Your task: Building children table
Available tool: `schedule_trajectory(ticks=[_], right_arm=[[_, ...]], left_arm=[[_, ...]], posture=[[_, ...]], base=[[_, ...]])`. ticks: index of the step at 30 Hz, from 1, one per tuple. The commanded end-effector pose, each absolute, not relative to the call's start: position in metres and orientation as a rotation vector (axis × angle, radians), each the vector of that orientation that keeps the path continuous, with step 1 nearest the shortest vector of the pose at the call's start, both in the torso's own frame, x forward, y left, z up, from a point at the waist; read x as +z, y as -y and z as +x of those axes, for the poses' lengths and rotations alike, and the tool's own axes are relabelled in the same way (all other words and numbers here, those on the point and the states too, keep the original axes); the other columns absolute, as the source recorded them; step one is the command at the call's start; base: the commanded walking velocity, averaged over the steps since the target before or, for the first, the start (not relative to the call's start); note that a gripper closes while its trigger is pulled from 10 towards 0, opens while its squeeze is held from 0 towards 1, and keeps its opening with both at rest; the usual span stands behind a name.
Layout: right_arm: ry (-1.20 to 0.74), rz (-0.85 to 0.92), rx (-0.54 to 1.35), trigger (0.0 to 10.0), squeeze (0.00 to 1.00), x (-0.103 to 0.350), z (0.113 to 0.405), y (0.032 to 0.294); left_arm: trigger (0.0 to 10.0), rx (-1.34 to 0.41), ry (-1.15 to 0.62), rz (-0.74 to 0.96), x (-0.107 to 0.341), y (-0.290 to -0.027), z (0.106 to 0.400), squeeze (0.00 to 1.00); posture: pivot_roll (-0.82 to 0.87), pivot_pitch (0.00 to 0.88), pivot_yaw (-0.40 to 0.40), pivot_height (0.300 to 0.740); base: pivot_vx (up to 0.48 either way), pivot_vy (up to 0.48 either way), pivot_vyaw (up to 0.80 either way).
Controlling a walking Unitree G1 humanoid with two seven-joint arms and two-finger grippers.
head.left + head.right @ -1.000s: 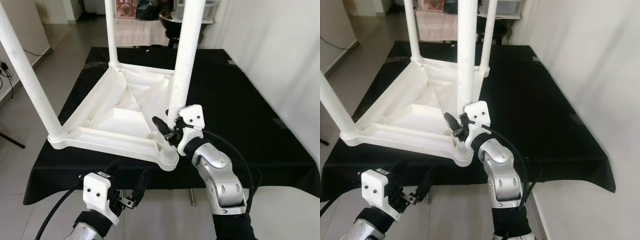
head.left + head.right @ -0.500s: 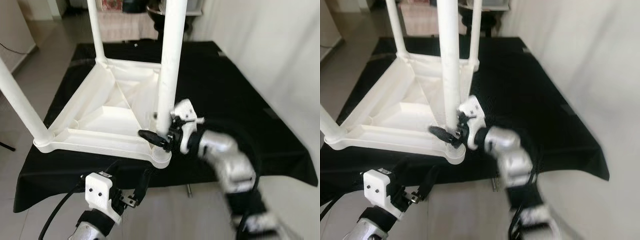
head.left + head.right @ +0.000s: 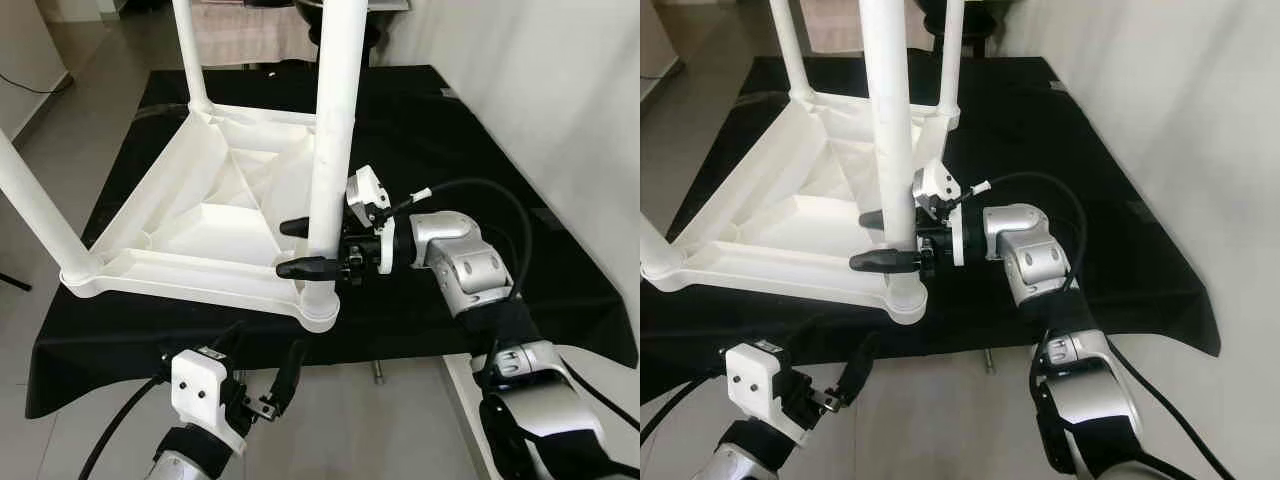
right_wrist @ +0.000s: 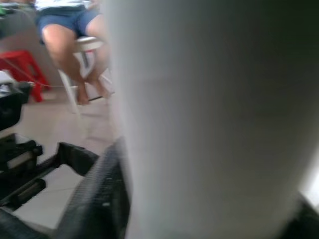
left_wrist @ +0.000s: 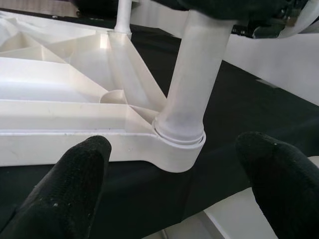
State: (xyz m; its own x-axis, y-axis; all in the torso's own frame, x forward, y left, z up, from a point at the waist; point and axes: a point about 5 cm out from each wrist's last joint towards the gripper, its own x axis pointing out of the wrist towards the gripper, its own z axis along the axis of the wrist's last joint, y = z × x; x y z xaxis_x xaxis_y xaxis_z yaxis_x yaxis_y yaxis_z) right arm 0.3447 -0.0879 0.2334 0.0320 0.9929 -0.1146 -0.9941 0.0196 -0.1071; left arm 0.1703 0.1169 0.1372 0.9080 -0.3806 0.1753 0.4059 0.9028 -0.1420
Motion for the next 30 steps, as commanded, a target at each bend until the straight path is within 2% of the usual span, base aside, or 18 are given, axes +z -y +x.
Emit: schedule_trajectory(ticks=[1,7,13,15,16,17,18,19,20,23,28,29,30], right_arm=[[-0.003,-0.169,1.625,0.0,0.00,0.234,0.343,0.084],[0.009,-0.168,1.635,0.0,0.00,0.235,0.345,0.092],[0.049,-0.175,1.501,0.0,0.00,0.237,0.350,0.099],[0.024,-0.097,1.193,0.0,0.00,0.226,0.353,0.099],[0.006,-0.086,0.948,0.0,0.00,0.217,0.356,0.100],[-0.089,-0.049,0.653,0.0,0.00,0.192,0.343,0.103],[-0.089,-0.049,0.653,0.0,0.00,0.192,0.343,0.103],[-0.148,-0.056,0.479,0.0,0.00,0.173,0.324,0.105],[-0.181,-0.060,0.391,0.0,0.00,0.162,0.309,0.105],[-0.195,-0.068,0.383,0.0,0.00,0.154,0.302,0.100],[-0.181,-0.079,0.397,0.0,0.00,0.156,0.316,0.091],[-0.187,-0.073,0.389,8.2,0.00,0.157,0.318,0.087],[-0.187,-0.073,0.389,8.2,0.00,0.157,0.318,0.087]], left_arm=[[10.0,-0.405,0.145,-0.174,0.138,-0.115,0.168,0.00],[10.0,-0.406,0.144,-0.177,0.138,-0.114,0.168,0.00],[10.0,-0.404,0.145,-0.178,0.138,-0.114,0.169,0.00],[10.0,-0.400,0.148,-0.177,0.138,-0.116,0.170,0.00],[10.0,-0.399,0.149,-0.176,0.139,-0.116,0.170,0.00],[10.0,-0.397,0.151,-0.175,0.139,-0.118,0.170,0.00],[10.0,-0.397,0.151,-0.175,0.139,-0.118,0.170,0.00],[10.0,-0.397,0.152,-0.172,0.139,-0.119,0.172,0.00],[10.0,-0.396,0.153,-0.170,0.138,-0.120,0.174,0.00],[10.0,-0.398,0.153,-0.168,0.137,-0.121,0.177,0.00],[10.0,-0.409,0.155,-0.171,0.136,-0.120,0.182,0.00],[10.0,-0.396,0.160,-0.166,0.136,-0.120,0.182,0.00],[10.0,-0.396,0.160,-0.166,0.136,-0.120,0.182,0.00]], posture=[[0.09,0.147,-0.075,0.740],[0.08,0.144,-0.076,0.740],[0.07,0.143,-0.084,0.740],[0.05,0.141,-0.093,0.740],[0.05,0.141,-0.093,0.740],[0.04,0.144,-0.091,0.740],[0.04,0.144,-0.091,0.740],[0.03,0.138,-0.076,0.740],[0.02,0.135,-0.074,0.740],[0.01,0.117,-0.067,0.740],[0.03,0.098,-0.086,0.740],[0.03,0.095,-0.087,0.740],[0.03,0.095,-0.087,0.740]], base=[[0.000,0.000,0.00],[0.000,0.000,0.00],[0.000,0.000,0.00],[0.000,0.000,0.00],[0.000,0.000,0.00],[0.000,0.000,0.00],[0.000,0.000,0.00],[0.000,0.000,0.00],[0.000,0.000,0.00],[0.000,0.000,0.00],[0.000,0.000,0.00],[0.000,0.000,0.00],[0.000,0.000,0.00]])
